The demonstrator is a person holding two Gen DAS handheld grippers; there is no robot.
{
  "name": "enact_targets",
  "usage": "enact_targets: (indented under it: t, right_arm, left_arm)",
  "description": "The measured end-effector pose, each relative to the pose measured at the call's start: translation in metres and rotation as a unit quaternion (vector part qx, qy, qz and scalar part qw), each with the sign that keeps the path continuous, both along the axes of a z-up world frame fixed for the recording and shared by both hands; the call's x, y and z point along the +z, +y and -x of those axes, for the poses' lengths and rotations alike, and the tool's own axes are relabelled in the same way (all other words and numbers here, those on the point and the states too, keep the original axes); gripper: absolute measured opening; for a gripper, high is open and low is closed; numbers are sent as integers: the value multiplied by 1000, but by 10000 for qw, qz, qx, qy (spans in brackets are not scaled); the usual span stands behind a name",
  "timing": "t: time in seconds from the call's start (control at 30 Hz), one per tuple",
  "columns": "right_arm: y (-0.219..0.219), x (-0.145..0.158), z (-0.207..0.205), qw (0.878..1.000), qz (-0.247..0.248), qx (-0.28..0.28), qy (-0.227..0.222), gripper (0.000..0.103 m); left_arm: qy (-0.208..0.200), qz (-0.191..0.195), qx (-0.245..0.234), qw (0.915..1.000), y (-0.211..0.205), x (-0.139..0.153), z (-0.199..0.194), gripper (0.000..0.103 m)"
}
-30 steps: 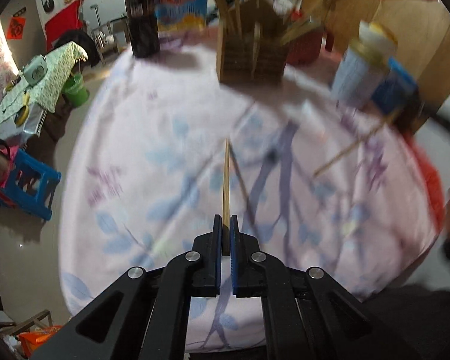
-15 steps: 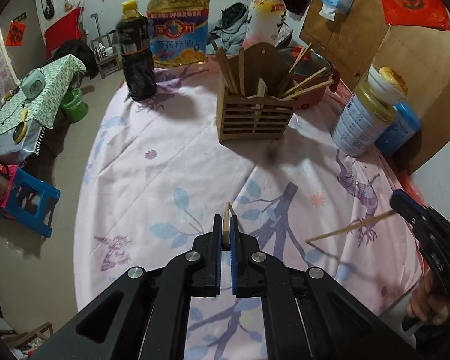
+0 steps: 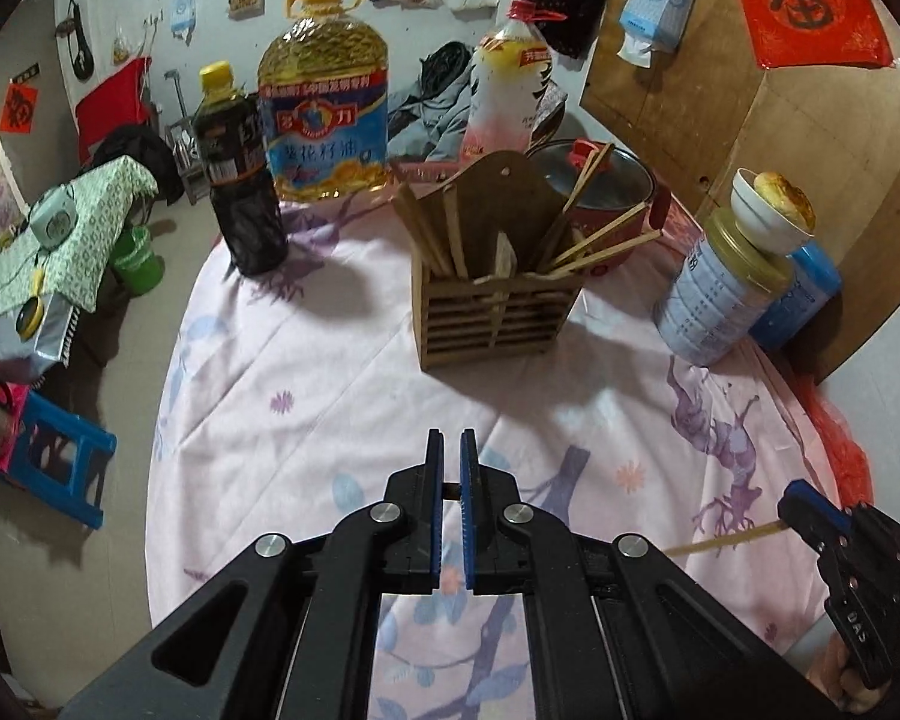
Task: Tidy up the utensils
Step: 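Lower the left tool's chopstick into the caddy and open the left tool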
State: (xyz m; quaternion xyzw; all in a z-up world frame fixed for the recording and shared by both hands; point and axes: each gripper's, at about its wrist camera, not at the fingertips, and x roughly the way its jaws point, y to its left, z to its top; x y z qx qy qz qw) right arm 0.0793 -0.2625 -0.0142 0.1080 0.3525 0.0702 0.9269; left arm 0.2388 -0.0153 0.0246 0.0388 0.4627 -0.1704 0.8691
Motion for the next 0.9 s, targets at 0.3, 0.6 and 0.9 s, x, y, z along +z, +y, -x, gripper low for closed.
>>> enact_targets:
  t: [0.3,0.6,0.9]
  right_arm:
    - [0,1,4,10000,7,-62,-44,7]
    - [-5,24,-1,9993,-71,-49,-353,6]
    - [-9,45,-5,9979,-103,-72,-636,6]
  left_arm:
    - [-49,146,-58,9999,0,9,11,5]
    - [-289,443,236,9983,32,44,32,5]
    - [-278,408,579,9971,60,51,40,5]
